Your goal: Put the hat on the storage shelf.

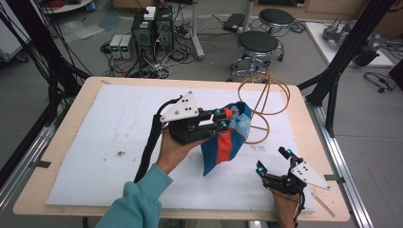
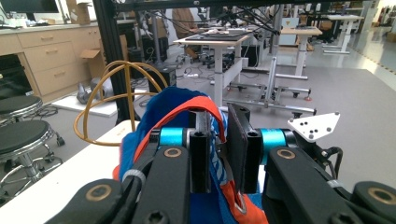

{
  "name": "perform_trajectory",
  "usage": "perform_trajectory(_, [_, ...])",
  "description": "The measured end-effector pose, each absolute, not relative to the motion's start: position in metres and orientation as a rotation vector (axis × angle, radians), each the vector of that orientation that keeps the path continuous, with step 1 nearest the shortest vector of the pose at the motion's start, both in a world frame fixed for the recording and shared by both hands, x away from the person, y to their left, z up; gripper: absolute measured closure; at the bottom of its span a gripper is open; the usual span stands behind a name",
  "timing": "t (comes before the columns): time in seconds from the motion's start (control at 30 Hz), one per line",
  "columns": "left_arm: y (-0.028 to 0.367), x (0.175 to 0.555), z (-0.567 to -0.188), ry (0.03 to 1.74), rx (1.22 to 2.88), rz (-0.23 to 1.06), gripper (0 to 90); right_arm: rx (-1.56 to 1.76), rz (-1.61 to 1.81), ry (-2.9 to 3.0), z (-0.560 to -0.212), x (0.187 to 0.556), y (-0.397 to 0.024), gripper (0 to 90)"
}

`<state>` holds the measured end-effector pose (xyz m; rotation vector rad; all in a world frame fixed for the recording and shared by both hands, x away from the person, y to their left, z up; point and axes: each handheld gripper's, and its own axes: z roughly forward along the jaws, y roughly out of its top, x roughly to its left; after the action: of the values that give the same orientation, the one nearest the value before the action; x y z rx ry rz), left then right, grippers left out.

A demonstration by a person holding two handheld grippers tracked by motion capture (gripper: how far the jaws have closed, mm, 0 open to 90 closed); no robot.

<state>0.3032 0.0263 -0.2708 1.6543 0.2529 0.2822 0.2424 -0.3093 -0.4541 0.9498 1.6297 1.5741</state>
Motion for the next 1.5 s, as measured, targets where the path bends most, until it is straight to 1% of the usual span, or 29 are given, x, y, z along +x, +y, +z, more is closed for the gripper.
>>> perform_trajectory(0.2, [0.025,0.303,-0.270,0.259,1.646,0.274,79.1,0.950,1.574,1.630,-0.454,0.242,-0.309,3.4])
perform_trajectory(0.47, [0.013,0.298,-0.264,0.226,1.643,0.263,79.2,0.948,1.577,1.629,-0.454,0.242,-0.309,3.4])
perform_trajectory(0.73, [0.014,0.297,-0.266,0.222,1.657,0.252,79.2,0.943,1.578,1.627,-0.454,0.242,-0.309,3.4])
perform_trajectory(1.03, [0.041,0.298,-0.276,0.263,1.688,0.298,79.2,0.940,1.578,1.626,-0.454,0.242,-0.309,3.4])
perform_trajectory(1.13, [0.060,0.300,-0.282,0.316,1.699,0.320,79.2,0.941,1.573,1.629,-0.454,0.242,-0.309,3.4])
perform_trajectory(1.33, [0.081,0.302,-0.293,0.365,1.750,0.361,79.2,0.943,1.571,1.633,-0.454,0.242,-0.309,3.4])
perform_trajectory(1.37, [0.089,0.303,-0.298,0.392,1.757,0.369,79.1,0.944,1.571,1.632,-0.454,0.241,-0.309,3.4])
perform_trajectory(1.5, [0.105,0.305,-0.309,0.440,1.794,0.392,79.1,0.935,1.569,1.628,-0.454,0.242,-0.309,3.4])
